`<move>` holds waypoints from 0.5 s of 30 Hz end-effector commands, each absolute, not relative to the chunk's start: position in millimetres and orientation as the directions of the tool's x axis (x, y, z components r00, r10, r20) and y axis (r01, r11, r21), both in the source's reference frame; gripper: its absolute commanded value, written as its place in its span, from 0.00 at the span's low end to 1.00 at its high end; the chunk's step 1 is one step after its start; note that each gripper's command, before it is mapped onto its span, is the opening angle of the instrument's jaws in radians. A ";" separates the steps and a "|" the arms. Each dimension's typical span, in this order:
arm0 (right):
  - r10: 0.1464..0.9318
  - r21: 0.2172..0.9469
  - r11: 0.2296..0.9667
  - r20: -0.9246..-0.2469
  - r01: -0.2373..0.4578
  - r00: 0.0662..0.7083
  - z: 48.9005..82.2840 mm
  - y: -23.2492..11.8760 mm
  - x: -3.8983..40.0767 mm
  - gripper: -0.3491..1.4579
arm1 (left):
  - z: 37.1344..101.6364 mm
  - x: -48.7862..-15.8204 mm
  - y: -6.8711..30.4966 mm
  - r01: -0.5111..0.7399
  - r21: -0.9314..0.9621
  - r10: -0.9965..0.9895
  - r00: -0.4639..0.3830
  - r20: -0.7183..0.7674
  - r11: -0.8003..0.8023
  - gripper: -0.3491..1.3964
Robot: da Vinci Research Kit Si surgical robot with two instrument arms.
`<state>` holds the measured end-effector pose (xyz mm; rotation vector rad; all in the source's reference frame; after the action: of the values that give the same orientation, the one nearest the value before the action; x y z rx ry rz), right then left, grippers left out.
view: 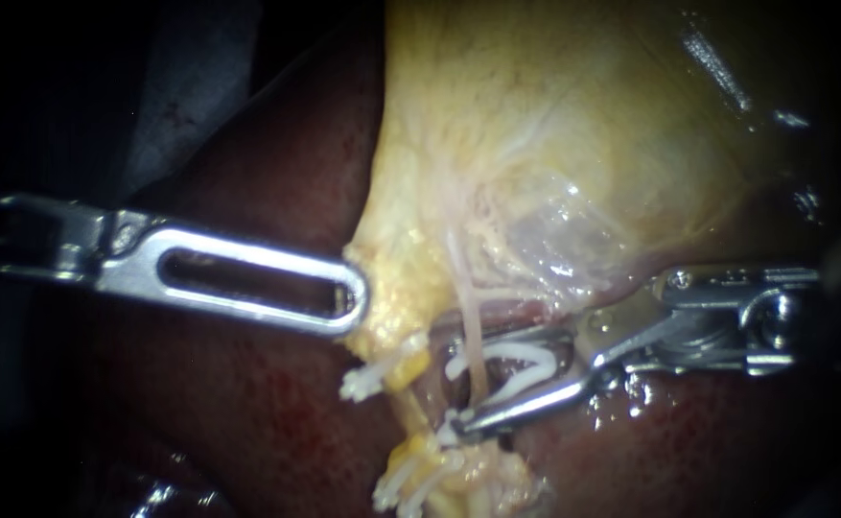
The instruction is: Clipping second clip right tube
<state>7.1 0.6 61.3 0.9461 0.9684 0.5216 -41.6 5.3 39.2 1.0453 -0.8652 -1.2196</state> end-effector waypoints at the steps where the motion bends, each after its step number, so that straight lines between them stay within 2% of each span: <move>1: 0.742 0.860 0.509 -0.453 0.024 0.494 61.3 0.6 7.1 0.45 | 39.2 -41.6 5.3 0.307 0.951 -0.987 0.160 -0.020 0.031 0.00; 9: 0.745 0.866 0.500 -0.438 0.015 0.503 61.5 0.4 7.3 0.43 | 39.2 -41.6 5.3 0.307 0.951 -0.987 0.160 -0.020 0.031 0.00; 13: 0.749 0.873 0.488 -0.424 0.008 0.510 61.6 0.3 7.3 0.37 | 39.2 -41.6 5.3 0.307 0.951 -0.987 0.160 -0.020 0.031 0.00; 15: 0.756 0.881 0.472 -0.402 -0.005 0.517 61.6 0.3 7.2 0.30 | 39.2 -41.6 5.3 0.307 0.951 -0.987 0.160 -0.020 0.031 0.00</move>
<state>7.1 0.2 61.8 0.9867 0.9060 0.5713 -41.6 5.3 39.2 1.0451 -0.8654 -1.2194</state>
